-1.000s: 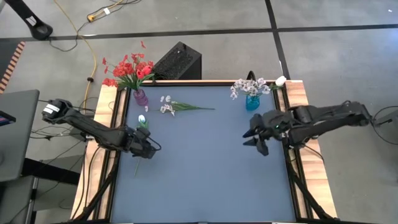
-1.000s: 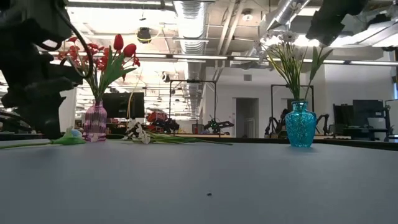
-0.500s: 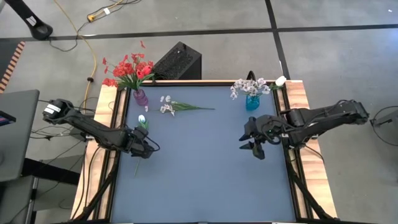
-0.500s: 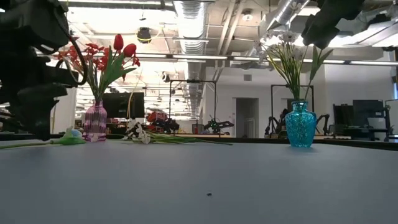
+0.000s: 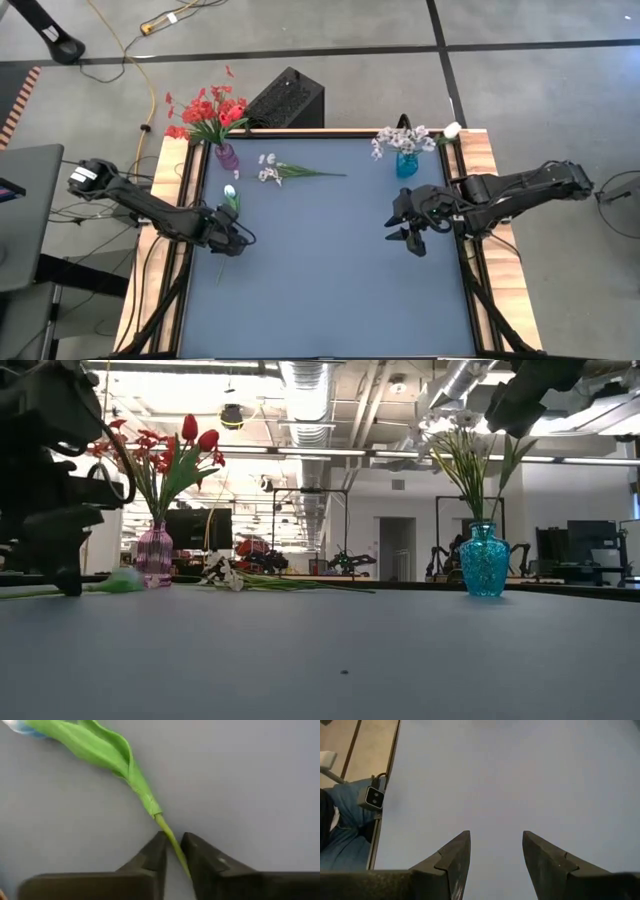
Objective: Sort flowers into vase by color
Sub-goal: Put the white flower into the blue vase
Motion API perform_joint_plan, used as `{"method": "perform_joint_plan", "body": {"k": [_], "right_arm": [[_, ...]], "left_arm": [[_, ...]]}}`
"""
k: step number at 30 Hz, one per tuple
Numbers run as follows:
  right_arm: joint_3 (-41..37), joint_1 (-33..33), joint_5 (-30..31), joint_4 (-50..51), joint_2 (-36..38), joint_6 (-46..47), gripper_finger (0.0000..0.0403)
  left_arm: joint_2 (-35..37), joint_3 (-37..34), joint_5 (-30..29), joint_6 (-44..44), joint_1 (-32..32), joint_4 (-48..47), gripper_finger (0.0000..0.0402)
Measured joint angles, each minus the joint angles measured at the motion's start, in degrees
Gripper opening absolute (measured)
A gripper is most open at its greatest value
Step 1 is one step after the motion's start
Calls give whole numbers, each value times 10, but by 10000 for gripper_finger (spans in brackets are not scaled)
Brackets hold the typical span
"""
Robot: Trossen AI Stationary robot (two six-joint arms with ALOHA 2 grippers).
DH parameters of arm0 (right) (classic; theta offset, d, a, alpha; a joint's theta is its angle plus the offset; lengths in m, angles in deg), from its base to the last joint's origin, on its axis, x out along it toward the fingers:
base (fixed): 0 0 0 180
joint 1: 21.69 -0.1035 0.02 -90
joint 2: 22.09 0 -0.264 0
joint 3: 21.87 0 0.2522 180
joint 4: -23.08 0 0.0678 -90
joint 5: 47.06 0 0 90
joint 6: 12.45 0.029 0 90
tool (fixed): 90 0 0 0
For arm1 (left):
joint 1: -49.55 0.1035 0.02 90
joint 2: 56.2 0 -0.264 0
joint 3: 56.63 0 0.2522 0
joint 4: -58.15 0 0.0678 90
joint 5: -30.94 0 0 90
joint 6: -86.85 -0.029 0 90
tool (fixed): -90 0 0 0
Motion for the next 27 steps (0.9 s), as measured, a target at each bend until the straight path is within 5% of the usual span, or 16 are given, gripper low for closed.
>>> {"method": "perform_joint_plan", "body": {"k": [3, 9, 17, 22, 27], "right_arm": [[0, 0, 0, -1, 0, 0, 207], [0, -2, 1, -6, 0, 2, 207], [-47, -76, 17, -133, -2, -5, 207], [-124, -121, 99, -334, -22, -15, 207], [-169, -132, 118, -562, -97, -51, 207]], "left_arm": [[-2, 13, -3, -23, -9, 18, 10], [-1, 45, -50, -92, -25, 76, 2], [0, 46, -75, -409, -49, 497, 0], [-4, 40, -52, -599, -52, 725, 0], [-60, 39, 16, -689, -40, 907, 0]]}}
